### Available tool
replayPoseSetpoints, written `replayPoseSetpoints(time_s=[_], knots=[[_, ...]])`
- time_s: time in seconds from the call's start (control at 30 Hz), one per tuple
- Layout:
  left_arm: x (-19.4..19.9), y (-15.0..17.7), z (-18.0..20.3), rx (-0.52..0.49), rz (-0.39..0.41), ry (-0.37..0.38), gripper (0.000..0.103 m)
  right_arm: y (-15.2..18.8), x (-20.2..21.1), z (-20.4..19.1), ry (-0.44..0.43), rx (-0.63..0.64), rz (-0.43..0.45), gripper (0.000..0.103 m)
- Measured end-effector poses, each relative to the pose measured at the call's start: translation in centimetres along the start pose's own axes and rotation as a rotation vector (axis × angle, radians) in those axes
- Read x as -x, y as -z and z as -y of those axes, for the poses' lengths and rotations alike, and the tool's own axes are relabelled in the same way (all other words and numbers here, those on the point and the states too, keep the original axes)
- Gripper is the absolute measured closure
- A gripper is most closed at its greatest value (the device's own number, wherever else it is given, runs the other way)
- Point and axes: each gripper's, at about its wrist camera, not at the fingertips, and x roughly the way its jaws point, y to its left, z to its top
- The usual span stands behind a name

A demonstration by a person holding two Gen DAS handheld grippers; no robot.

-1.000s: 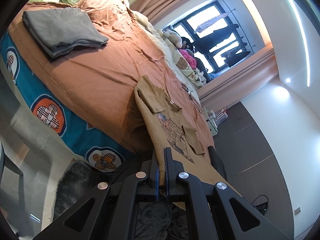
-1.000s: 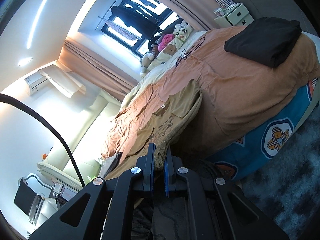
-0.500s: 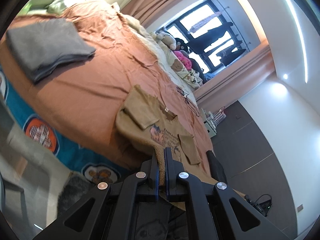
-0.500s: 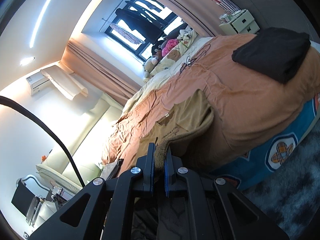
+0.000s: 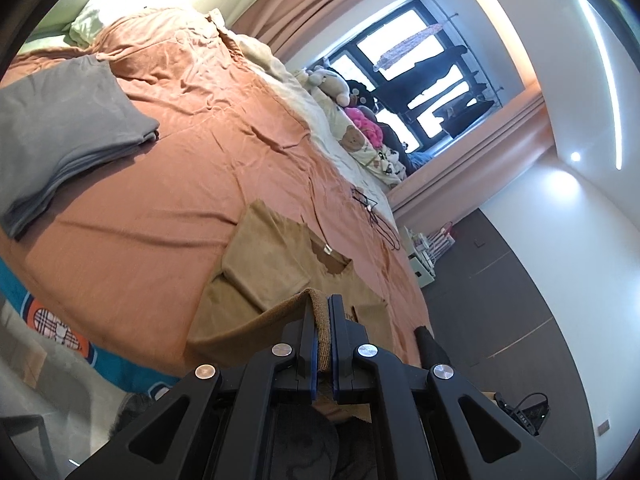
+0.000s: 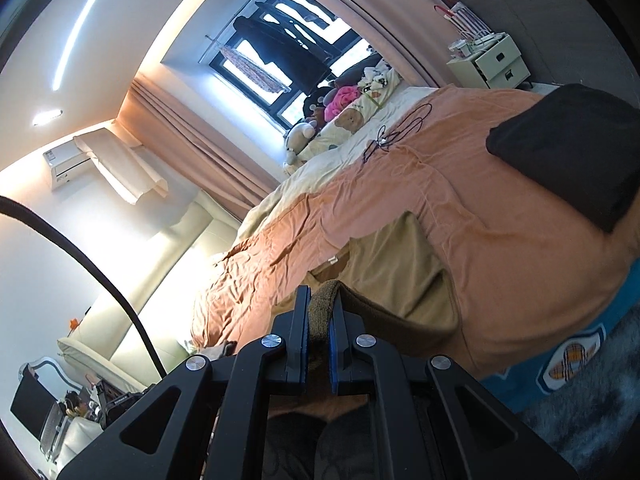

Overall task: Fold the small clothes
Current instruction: 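Lift the hem with both tools and fold it toward the collar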

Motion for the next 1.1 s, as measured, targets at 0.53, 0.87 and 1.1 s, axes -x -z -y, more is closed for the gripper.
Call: replayPoseSetpoints(time_s=[0.53,0.87,1.1], knots=[[-8.4,-4.8,-0.5,0.034,-0.051,-0.050,0.099,-5.3,-7.8,1.5,0.050,-0.063,-0.061,0.099],[-14.4,-7.1,-1.9,0.042,-0.099,-0.110,0.099,-7.9,-13.2,1.5,0.106,-0.049,-0.113,0.099],[-18.8,-7.3,-4.4,0.088,-0.132,-0.166,0.099,-9.2,-17.6,2.3,0.139,-0.064,-0.167,0.099]])
